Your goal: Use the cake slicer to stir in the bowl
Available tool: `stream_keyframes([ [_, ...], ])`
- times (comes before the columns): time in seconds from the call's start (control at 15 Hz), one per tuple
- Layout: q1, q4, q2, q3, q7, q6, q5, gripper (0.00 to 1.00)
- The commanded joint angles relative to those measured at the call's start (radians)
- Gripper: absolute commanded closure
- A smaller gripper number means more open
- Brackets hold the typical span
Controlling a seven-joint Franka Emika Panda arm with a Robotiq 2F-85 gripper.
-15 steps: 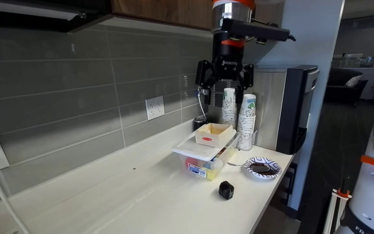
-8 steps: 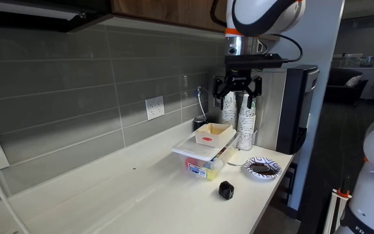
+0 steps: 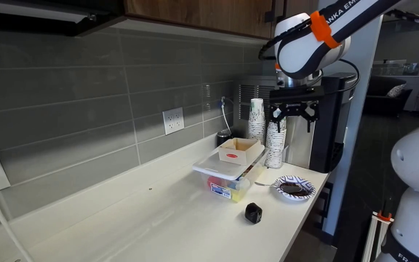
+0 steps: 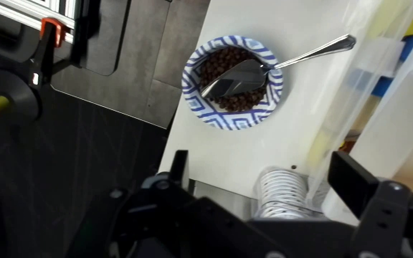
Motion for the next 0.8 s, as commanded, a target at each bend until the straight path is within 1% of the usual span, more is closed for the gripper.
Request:
stream_keyframes([
  [0.0,-0.057,-0.032,0.047,-0.023,0.18,0.027,-0.097,0.0],
  [0.13,-0.08,-0.053,0.08,-0.037,0.284,0.024,-0.14,0.0],
  [0.2,-0.088,-0.032,0.119,-0.041,0.338,0.013,-0.156,0.0],
  [0.33,-0.09,-0.043,0.165,-0.056,0.452,0.006,-0.177,0.0],
  [0.47,-0.075,-0.044,0.208,-0.074,0.559,-0.004,-0.168,0.0],
  [0.73,-0.011,-0.009,0.319,-0.116,0.741,0.001,-0.085,0.0],
])
